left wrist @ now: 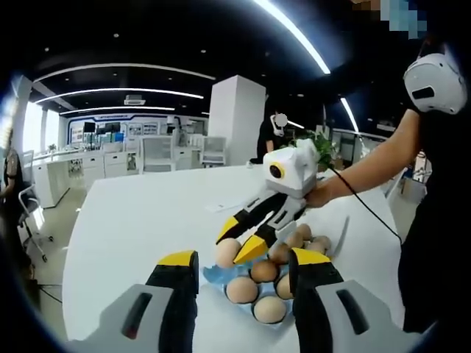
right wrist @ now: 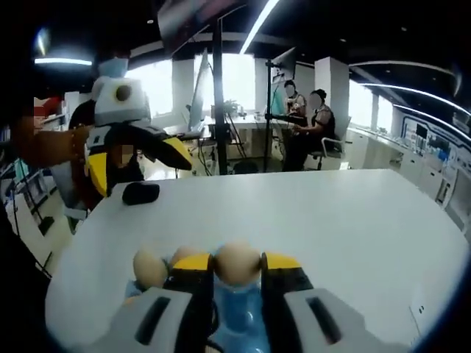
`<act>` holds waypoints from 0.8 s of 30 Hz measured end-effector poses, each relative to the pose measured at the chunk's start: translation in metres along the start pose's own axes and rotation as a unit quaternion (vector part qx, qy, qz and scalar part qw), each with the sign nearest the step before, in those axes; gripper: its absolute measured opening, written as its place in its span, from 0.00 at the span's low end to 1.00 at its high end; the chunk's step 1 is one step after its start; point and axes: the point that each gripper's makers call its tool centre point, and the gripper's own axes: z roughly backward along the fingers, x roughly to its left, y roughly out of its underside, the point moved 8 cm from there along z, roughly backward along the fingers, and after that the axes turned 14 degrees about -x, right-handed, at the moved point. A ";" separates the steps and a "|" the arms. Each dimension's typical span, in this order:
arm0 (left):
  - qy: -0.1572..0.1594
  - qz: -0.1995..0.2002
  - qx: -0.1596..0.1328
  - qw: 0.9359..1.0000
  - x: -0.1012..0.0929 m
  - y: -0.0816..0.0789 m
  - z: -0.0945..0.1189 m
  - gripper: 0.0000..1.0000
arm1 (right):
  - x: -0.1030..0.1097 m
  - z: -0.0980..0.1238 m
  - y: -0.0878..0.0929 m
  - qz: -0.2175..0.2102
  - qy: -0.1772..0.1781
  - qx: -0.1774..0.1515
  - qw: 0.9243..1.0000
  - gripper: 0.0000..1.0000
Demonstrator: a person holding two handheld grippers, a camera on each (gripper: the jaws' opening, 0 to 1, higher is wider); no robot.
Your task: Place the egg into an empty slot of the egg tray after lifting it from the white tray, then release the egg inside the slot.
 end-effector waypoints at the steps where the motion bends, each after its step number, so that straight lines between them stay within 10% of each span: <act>1: 0.000 0.000 0.001 1.000 0.000 0.000 0.000 0.50 | 0.000 -0.002 0.001 0.000 -0.001 0.002 1.000 0.24; 24: 0.002 0.003 -0.002 1.000 0.000 0.000 -0.002 0.50 | 0.000 -0.016 0.018 0.010 -0.013 0.042 0.999 0.24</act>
